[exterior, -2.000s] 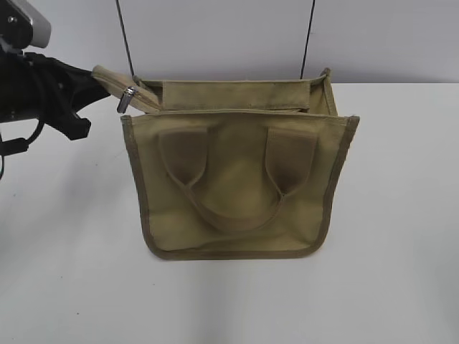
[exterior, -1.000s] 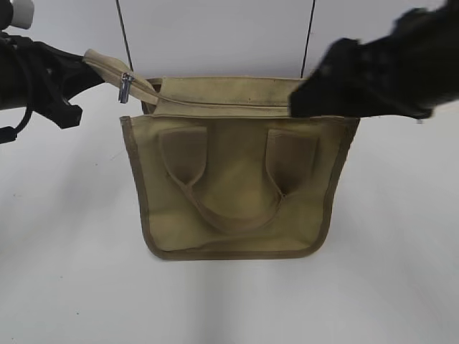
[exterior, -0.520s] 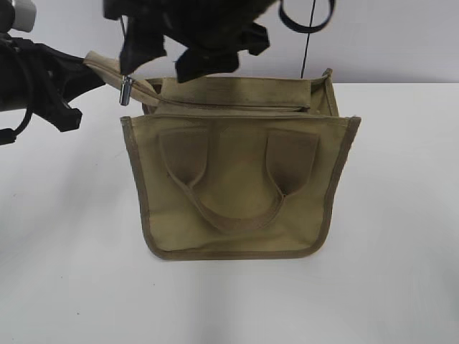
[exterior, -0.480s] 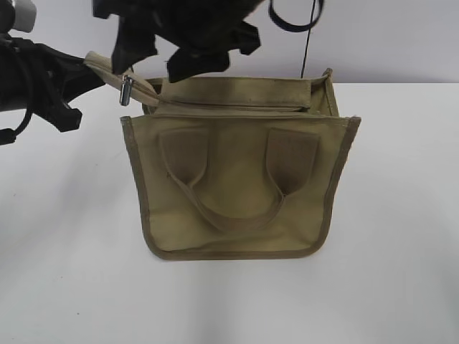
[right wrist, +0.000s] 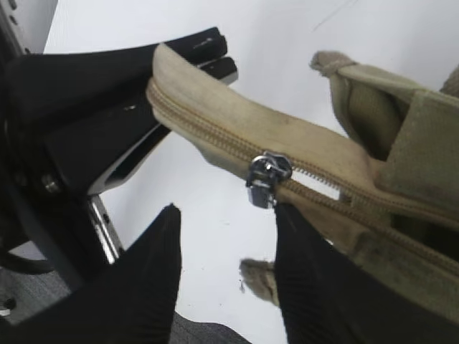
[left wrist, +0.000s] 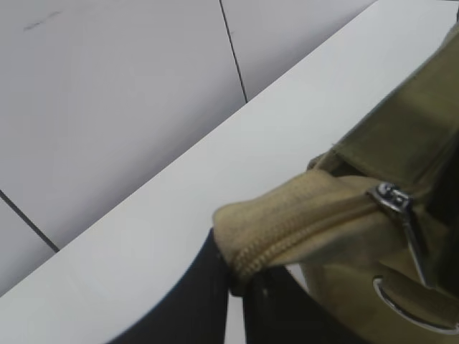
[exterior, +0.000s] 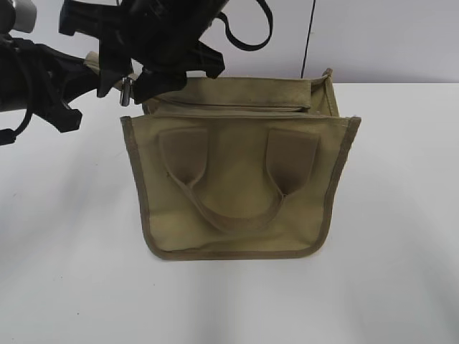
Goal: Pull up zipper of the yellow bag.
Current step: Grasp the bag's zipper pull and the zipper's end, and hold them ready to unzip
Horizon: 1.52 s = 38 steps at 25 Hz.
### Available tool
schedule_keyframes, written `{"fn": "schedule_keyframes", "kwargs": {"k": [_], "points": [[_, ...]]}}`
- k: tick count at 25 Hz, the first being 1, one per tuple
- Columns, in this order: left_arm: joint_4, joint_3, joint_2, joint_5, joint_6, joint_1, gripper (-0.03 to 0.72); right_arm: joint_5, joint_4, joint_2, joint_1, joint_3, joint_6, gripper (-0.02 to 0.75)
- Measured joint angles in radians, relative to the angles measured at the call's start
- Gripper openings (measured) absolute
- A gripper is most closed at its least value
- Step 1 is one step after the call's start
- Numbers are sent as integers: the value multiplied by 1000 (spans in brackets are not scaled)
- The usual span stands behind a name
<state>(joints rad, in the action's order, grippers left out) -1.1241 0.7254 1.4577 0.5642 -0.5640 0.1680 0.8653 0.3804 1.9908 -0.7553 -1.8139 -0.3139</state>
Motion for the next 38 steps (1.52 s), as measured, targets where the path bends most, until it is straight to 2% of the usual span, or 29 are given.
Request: {"fn": "schedule_keyframes", "kwargs": {"k": [12, 20, 22, 27, 32, 34, 38], "points": [[-5, 0, 0, 12, 0, 0, 11, -54, 5, 61, 0, -1, -122, 312], [-8, 0, 0, 23, 0, 0, 11, -89, -95, 76, 0, -3, -295, 304], [-8, 0, 0, 31, -4, 0, 11, -93, -111, 78, -1, -3, -310, 262], [-8, 0, 0, 50, -10, 0, 11, -115, -123, 78, -1, -3, -313, 66], [-9, 0, 0, 51, -11, 0, 11, -87, -123, 76, -2, -3, -233, 49], [-9, 0, 0, 51, -11, 0, 11, -57, -125, 68, -2, -3, -190, -1], [-8, 0, -1, 51, -11, 0, 11, -9, -129, 23, -2, -3, -110, -15]]}}
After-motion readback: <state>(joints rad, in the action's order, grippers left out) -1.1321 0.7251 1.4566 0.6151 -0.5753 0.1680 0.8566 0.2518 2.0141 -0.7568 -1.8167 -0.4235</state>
